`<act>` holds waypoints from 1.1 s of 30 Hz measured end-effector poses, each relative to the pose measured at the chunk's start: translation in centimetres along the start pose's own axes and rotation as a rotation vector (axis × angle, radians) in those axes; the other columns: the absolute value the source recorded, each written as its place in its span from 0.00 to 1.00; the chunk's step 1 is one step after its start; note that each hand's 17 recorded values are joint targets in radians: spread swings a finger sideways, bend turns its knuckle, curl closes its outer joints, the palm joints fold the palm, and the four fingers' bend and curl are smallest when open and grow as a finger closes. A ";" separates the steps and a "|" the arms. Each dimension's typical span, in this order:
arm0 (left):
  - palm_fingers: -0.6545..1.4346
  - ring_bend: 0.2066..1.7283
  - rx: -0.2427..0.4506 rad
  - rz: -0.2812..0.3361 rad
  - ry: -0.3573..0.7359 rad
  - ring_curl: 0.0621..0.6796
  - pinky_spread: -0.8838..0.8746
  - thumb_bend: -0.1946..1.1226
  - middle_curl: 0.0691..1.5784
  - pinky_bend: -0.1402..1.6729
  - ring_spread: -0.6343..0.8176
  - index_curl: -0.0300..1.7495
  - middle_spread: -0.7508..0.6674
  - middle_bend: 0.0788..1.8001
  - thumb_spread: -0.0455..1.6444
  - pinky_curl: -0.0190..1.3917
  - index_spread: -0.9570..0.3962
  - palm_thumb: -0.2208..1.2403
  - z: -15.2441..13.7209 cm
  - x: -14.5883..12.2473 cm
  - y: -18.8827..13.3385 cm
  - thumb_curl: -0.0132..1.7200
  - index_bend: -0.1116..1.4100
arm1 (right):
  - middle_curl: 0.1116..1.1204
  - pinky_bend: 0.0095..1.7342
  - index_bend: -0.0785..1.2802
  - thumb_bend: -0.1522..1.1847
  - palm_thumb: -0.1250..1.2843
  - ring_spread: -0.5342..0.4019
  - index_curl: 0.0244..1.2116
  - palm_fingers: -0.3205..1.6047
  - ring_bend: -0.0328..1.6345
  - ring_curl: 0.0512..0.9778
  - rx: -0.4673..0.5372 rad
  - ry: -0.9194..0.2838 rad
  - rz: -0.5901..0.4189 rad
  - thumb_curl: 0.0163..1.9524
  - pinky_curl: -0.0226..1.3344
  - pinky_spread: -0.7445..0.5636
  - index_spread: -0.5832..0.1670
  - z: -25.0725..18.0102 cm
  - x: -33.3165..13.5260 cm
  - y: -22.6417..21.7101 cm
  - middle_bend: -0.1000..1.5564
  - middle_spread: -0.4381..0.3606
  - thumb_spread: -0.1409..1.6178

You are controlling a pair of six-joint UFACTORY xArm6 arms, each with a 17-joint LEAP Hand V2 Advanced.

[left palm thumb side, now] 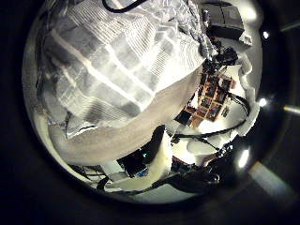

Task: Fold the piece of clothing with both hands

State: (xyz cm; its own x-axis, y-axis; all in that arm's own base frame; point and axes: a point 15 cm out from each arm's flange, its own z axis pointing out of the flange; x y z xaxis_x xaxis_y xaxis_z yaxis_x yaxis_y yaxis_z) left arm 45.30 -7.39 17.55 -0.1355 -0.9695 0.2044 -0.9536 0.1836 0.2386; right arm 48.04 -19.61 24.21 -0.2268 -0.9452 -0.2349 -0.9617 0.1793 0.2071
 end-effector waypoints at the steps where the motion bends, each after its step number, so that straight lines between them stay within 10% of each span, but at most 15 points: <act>1: 0.31 0.22 -0.002 0.002 0.001 0.26 0.81 0.13 0.12 0.25 0.80 0.22 0.77 0.05 0.72 0.24 0.70 0.23 0.2 0.2 -0.1 0.16 0.19 | 0.63 0.78 0.84 0.14 0.85 0.37 0.72 0.76 0.89 0.62 0.010 0.004 -0.009 0.35 0.52 0.42 0.39 -0.6 -0.5 0.1 0.88 0.38 0.70; 17: 0.32 0.22 -0.001 0.000 0.005 0.26 0.81 0.13 0.13 0.25 0.80 0.22 0.76 0.05 0.72 0.23 0.70 0.23 0.3 -0.5 0.0 0.16 0.19 | 0.60 0.76 0.83 0.11 0.85 0.37 0.75 0.75 0.89 0.64 0.122 0.035 -0.301 0.39 0.58 0.43 0.40 -6.6 -17.7 2.9 0.89 0.39 0.71; 33: 0.32 0.22 0.058 -0.043 0.029 0.26 0.81 0.13 0.13 0.25 0.80 0.22 0.76 0.05 0.72 0.24 0.70 0.24 -3.0 -5.0 2.0 0.16 0.19 | 0.59 0.74 0.82 0.11 0.84 0.37 0.77 0.75 0.89 0.65 0.038 0.124 -0.634 0.41 0.62 0.42 0.41 -0.4 -39.4 10.5 0.90 0.39 0.71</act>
State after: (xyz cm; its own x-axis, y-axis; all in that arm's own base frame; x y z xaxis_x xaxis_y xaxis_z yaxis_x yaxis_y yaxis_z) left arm 44.93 -1.65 19.86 -0.0874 -0.9710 0.2224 -0.9725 0.1315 0.1921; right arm 46.93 19.40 36.08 0.4041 -0.8951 -0.1884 -0.9087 -0.4165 0.0298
